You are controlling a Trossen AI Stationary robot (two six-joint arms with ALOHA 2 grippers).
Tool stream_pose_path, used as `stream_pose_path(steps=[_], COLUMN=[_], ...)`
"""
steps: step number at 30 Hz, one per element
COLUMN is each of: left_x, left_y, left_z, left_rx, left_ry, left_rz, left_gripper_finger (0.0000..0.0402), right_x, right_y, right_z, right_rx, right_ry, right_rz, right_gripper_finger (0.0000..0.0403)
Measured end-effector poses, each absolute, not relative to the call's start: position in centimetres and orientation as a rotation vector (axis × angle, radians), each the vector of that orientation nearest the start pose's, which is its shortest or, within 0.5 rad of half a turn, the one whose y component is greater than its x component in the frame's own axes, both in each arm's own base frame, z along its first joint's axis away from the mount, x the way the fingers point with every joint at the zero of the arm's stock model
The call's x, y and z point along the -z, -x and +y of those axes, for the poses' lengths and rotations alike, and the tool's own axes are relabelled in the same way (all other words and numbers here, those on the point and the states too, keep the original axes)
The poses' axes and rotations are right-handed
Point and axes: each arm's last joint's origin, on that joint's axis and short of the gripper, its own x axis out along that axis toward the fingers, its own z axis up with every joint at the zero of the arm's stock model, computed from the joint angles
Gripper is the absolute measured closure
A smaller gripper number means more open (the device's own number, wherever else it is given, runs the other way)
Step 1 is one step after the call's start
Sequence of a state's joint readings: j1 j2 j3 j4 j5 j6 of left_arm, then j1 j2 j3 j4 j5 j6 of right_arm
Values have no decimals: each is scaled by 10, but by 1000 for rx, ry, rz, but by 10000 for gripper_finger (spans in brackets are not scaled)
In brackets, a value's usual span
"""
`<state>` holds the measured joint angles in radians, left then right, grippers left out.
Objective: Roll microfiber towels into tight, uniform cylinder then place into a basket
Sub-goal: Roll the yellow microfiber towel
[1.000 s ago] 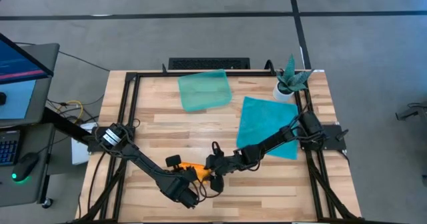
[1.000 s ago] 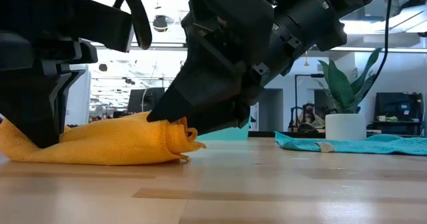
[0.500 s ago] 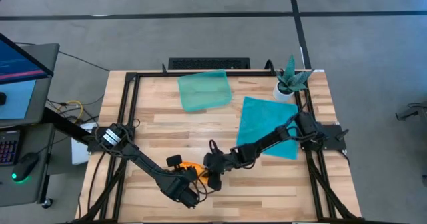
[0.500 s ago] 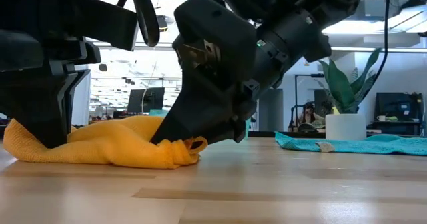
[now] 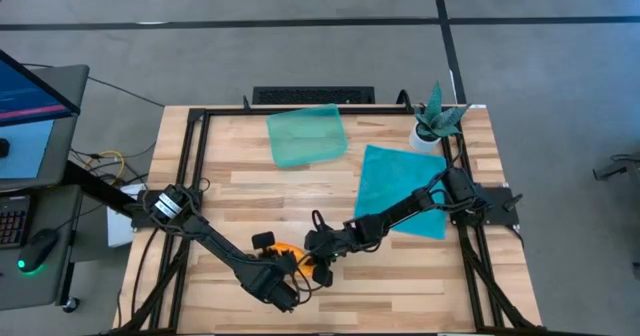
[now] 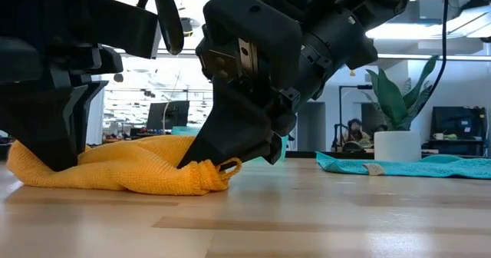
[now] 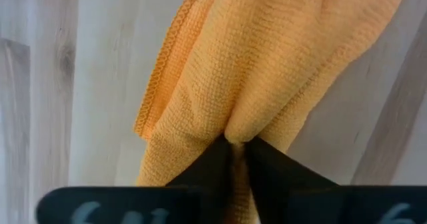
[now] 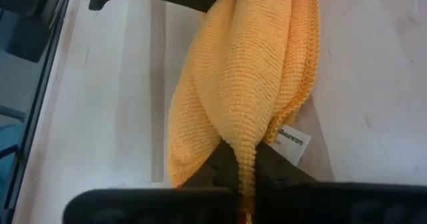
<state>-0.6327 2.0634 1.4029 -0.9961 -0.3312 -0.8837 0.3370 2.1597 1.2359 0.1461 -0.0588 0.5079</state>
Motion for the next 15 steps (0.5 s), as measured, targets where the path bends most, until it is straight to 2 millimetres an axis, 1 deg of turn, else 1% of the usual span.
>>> stream_pose_path(steps=[2, 5, 8, 12, 15], left_x=[-138, -139, -139, -145, -158], left_y=[-301, -302, -302, -296, -290], left_z=[-209, -208, -206, -204, -203], left_rx=[-417, -430, -438, -472, -511], left_ry=[-61, -77, -82, -157, -202], left_rz=[1376, 1360, 1372, 1431, 1462], left_gripper_finger=[327, 289, 264, 252, 252], right_x=[-96, -96, -95, -95, -95], right_y=[-406, -406, -405, -406, -405], right_z=[144, 144, 144, 144, 144], right_rx=[-169, -170, -171, -172, -171], right_ry=[-366, -365, -364, -364, -364], right_rz=[853, 856, 857, 857, 857], right_gripper_finger=[373, 382, 388, 382, 379])
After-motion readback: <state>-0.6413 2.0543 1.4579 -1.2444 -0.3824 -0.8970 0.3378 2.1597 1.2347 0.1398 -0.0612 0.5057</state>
